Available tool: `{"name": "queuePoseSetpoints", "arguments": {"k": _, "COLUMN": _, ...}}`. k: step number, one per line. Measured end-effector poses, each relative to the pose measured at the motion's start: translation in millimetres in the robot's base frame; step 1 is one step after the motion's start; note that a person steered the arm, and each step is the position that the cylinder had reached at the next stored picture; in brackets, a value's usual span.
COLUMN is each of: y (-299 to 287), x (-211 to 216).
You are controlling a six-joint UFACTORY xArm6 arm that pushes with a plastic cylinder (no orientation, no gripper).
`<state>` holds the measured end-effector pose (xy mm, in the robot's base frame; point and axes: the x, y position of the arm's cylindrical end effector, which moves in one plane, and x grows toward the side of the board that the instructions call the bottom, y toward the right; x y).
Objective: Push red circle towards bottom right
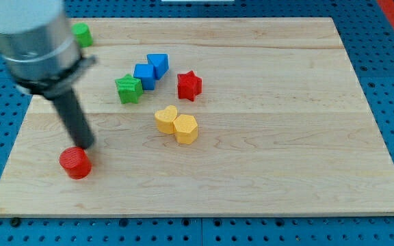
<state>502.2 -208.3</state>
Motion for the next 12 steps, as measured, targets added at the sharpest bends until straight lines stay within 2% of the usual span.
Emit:
{"name": "queuePoseSetpoints", "arguments": {"k": 1, "y": -50, "x": 4}}
{"name": "queuePoseSetpoints", "arguments": {"k": 2, "y": -52, "x": 32}}
{"name": "queuePoseSetpoints", "arguments": {"k": 3, "y": -38, "x": 33}}
{"name": "queuePoseSetpoints", "arguments": {"k": 5, "y": 70, "x": 45}}
{"name": "queuePoseSetpoints", "arguments": {"k": 6, "y": 72, "x": 55}}
{"name": "queuePoseSetpoints", "arguments": {"k": 7, "y": 47, "x": 59}}
{"name": "queuePoseSetpoints", "arguments": {"k": 8, "y": 40, "x": 102}}
{"name": "queuePoseSetpoints", "arguments": {"k": 9, "y": 80, "x": 115}}
{"name": "queuePoseSetpoints", "arguments": {"k": 10, "y": 106, "x": 114}}
{"name": "queuePoseSetpoints", "arguments": {"k": 11, "y": 104, "x": 108}}
{"name": "queuePoseSetpoints", "arguments": {"k": 12, "y": 72, "x": 101}}
